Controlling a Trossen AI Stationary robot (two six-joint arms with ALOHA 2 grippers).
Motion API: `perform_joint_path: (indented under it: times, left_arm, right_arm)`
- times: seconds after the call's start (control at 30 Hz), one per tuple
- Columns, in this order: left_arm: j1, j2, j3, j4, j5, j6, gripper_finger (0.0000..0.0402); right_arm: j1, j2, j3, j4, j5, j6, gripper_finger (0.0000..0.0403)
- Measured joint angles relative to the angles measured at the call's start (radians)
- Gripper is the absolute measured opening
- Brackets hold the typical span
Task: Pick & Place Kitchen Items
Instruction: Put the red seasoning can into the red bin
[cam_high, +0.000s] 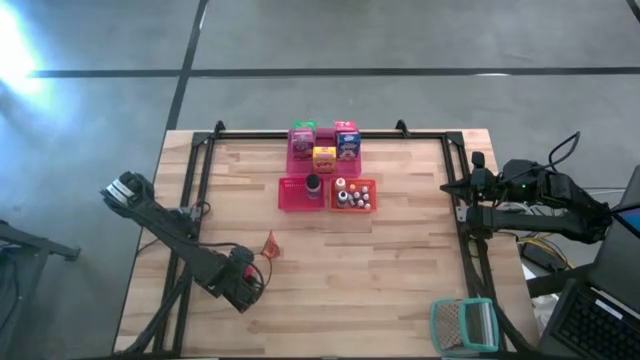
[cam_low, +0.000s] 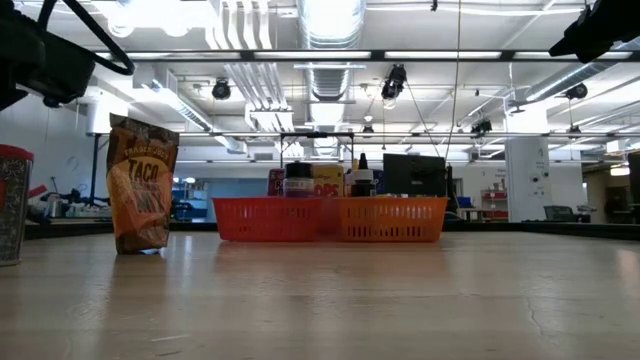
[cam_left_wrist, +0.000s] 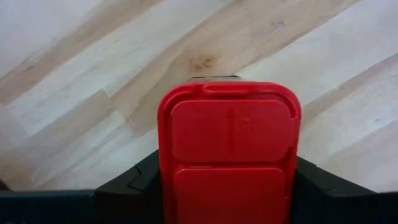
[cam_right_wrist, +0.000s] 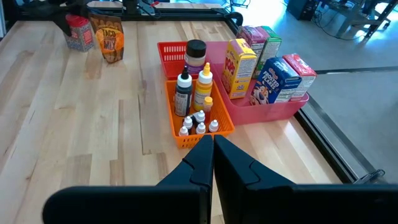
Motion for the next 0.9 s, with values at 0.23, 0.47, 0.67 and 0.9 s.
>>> perform_joint_path:
  times: [0.23,0.47,0.67,0.9]
  left_arm:
    - [-0.001,-0.062,0.000,-0.042,-0.015,0.001,0.0230]
    - [-0.001,-0.154,0.000,-0.202,-0.100,-0.004,0.0216]
    - [0.018,-0.246,0.000,-0.354,-0.280,0.007,0.0230]
    - [0.159,-0.360,0.000,-0.384,-0.457,0.267,0.0219]
  right_arm:
    - [0.000,0.000,0.000,0.000,0.000,0.000,0.0008]
    - [0.000,0.000,0.000,0.000,0.000,0.000,0.0008]
    - [0.000,0.000,0.000,0.000,0.000,0.000,0.0008]
    - [0.000,0.000,0.000,0.000,0.000,0.000,0.0008]
